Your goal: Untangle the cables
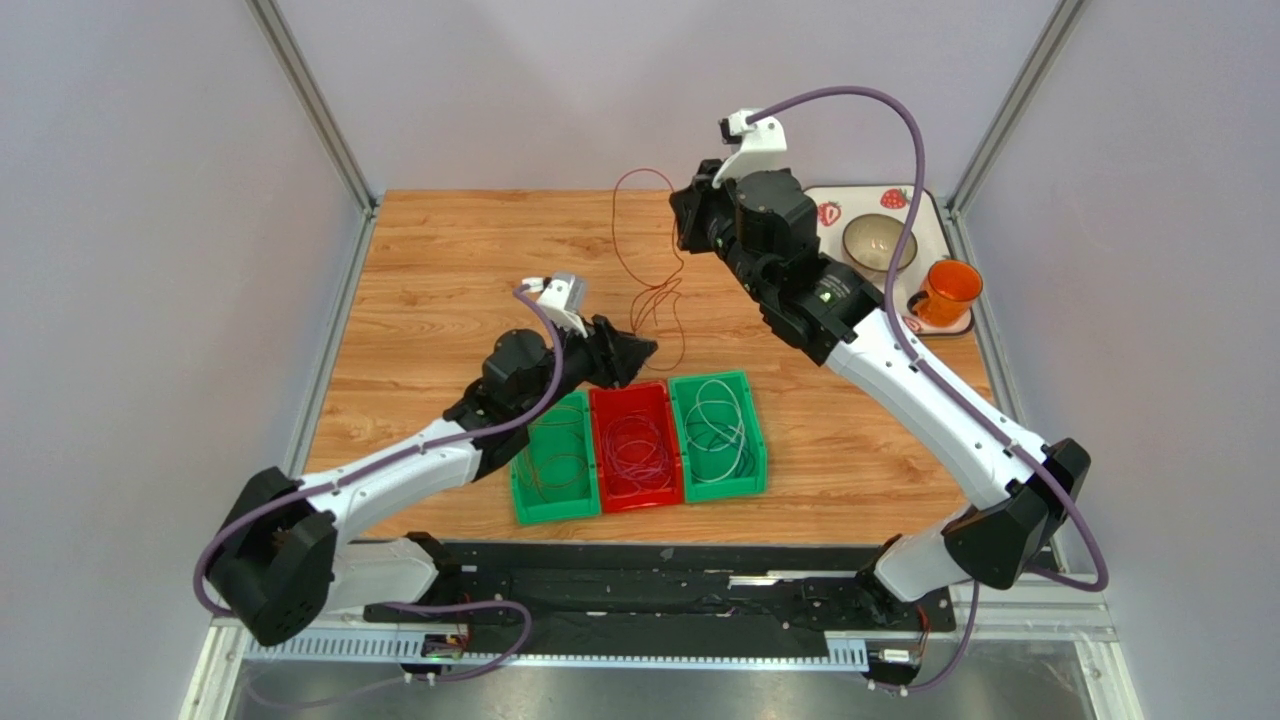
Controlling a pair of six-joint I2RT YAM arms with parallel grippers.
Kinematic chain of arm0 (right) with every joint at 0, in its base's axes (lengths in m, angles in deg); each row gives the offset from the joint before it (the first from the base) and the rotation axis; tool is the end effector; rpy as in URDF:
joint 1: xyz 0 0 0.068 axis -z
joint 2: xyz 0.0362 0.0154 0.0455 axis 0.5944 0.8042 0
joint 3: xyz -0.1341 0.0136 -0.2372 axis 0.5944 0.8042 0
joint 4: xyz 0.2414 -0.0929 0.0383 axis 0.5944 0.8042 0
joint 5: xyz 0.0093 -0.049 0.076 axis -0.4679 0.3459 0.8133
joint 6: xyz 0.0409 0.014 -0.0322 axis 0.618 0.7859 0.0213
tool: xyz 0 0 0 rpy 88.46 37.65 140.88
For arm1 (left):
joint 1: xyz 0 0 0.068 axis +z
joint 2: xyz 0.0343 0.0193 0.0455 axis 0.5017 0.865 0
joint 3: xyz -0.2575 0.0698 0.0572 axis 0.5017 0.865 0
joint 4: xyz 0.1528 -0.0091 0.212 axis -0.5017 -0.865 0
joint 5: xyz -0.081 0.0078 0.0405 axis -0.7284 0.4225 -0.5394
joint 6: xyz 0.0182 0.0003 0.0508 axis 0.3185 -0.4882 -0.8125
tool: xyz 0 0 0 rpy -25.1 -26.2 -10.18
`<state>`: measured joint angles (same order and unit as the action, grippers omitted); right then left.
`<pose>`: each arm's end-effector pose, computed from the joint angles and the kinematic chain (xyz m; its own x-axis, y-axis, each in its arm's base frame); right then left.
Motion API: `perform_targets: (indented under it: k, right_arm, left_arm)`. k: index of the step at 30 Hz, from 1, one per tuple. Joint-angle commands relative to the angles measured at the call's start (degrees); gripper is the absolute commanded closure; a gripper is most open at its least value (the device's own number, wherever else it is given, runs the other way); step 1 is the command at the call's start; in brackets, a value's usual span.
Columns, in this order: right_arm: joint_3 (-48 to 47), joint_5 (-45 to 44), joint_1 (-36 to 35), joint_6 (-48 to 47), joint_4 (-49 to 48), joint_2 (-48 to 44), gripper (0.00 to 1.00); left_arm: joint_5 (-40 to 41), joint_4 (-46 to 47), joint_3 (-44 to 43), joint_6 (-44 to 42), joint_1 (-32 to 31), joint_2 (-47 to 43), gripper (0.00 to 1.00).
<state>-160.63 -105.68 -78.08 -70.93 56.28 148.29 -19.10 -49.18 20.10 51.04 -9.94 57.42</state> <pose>0.2584 0.2151 0.4513 -0.2226 0.1740 -0.9593 -0.3570 0.9010 0.2463 0.2091 -0.1789 0.2660 -0.4189 -0.3492 -0.8382 0.5556 0.6315 -0.5408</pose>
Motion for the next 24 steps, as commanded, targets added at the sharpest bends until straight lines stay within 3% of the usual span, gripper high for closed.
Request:
perform_targets:
  k: [1,4,9,15,24]
  right_arm:
    - [-5.02,-2.08,-0.41,-2.56,-1.36,-0.84,1.00]
    - [-8.53,-1.91,-0.41,-4.05,-0.22,0.12,1.00]
    - [-13.80,-2.08,-0.67,-5.54,1.45,0.65,1.00]
    - [-17.68,0.81,-2.08,-5.37,5.14,-0.48,1.00]
    - [-15.31,8.80,-4.01,-2.74,8.04,-4.88,1.00]
  left_arm:
    - [2.07,-8.49,-2.31,-7.05,-0.03,-7.52,0.43]
    - [12.19,-10.44,1.81,-9.43,0.06,-12.35,0.36]
    - [20.92,-9.30,6.48,-8.39,1.20,-16.75,0.31]
    - [20.58,-10.70,6.57,-4.70,4.10,-15.70,0.30]
    - [20.14,-11.41,7.62,-1.36,6.65,-15.88,0.32]
